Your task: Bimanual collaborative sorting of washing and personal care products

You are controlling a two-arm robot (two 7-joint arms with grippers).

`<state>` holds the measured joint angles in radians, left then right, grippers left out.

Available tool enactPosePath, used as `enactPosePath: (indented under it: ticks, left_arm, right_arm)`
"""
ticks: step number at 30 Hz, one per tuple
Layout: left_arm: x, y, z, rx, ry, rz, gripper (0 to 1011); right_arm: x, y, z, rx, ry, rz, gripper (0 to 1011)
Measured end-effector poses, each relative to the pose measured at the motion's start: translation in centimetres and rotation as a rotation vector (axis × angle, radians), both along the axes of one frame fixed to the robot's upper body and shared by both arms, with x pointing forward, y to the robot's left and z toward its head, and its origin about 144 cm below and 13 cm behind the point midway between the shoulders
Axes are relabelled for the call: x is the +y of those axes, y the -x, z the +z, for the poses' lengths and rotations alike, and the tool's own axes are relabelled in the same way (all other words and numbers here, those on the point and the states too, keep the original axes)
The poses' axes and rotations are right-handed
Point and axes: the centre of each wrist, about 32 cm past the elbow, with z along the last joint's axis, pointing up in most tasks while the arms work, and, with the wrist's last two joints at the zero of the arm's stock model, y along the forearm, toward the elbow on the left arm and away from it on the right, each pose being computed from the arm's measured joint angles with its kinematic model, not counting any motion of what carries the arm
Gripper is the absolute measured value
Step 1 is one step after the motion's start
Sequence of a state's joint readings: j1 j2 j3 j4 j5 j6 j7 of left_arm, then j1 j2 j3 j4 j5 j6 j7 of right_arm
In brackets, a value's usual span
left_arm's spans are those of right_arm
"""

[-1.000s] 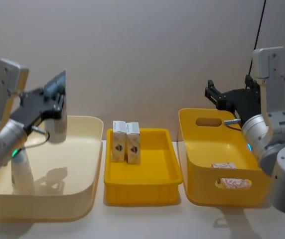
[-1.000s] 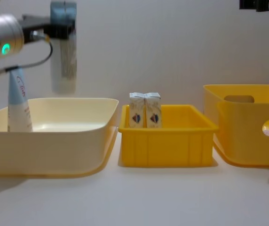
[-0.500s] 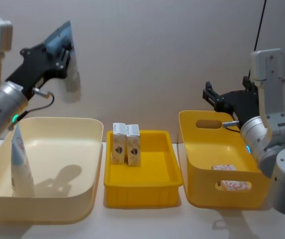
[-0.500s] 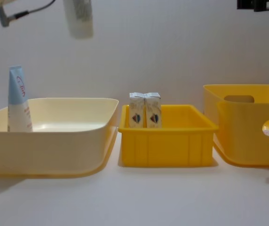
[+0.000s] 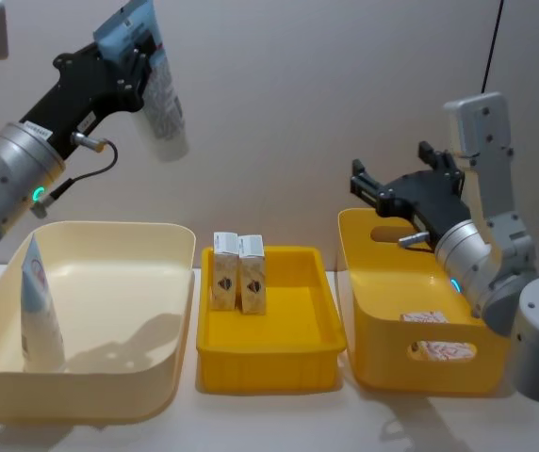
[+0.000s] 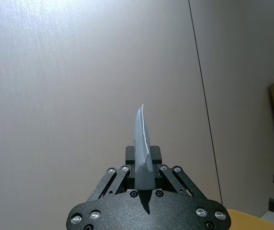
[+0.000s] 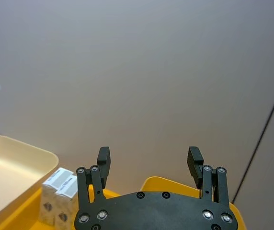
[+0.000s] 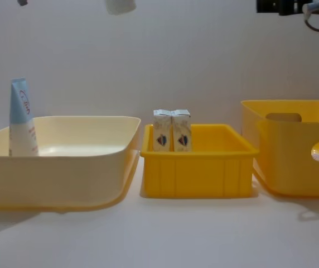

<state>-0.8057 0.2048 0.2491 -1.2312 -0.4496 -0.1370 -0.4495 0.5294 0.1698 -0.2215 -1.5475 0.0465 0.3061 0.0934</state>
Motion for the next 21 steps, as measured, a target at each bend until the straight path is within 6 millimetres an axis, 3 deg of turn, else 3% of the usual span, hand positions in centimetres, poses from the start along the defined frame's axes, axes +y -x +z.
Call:
enactPosePath:
  ticks: [9, 21]
  left_arm:
    - [-0.2, 0.0, -0.6, 0.013, 0.031, -0.026, 180]
    - [-0.7, 0.7, -2.8, 0.070, 0.066, -0.026, 180]
  right_arm:
    - [-0.1, 0.0, 0.2, 0.021, 0.013, 0.121, 1001]
    - [0.0, -0.3, 0.2, 0.047, 0.038, 0.257, 1001]
